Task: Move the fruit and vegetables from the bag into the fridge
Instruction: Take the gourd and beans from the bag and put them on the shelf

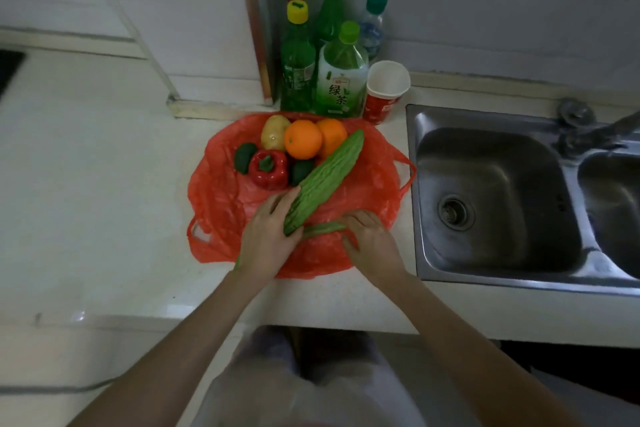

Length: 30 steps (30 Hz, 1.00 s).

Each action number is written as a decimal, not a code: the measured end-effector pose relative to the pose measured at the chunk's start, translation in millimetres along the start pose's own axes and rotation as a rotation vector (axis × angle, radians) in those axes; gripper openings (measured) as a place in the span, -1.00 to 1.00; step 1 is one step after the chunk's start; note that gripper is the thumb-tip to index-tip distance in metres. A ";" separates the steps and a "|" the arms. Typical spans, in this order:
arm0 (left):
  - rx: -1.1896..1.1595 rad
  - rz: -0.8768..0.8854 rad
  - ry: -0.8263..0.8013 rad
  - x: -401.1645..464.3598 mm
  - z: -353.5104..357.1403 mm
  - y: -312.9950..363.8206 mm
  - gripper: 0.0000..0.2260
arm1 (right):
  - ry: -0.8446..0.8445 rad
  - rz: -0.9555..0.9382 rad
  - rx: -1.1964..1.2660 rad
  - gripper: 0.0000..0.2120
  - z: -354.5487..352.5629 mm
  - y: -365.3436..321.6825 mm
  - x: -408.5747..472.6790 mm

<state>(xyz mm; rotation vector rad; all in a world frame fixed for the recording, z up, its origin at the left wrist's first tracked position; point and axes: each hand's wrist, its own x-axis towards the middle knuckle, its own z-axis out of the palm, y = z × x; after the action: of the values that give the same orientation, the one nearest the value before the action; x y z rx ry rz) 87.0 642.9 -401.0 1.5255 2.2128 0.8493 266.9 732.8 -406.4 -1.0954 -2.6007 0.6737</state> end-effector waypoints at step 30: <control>-0.040 -0.358 0.541 -132.7 -165.9 -45.9 -0.39 | 0.025 -0.288 -0.051 -0.70 -10.3 -78.1 61.3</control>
<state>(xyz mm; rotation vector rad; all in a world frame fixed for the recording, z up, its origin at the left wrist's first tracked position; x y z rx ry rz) 9.5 460.8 -311.2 0.8988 2.7013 1.2830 180.8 732.6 -355.9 -0.7136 -2.6918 0.5262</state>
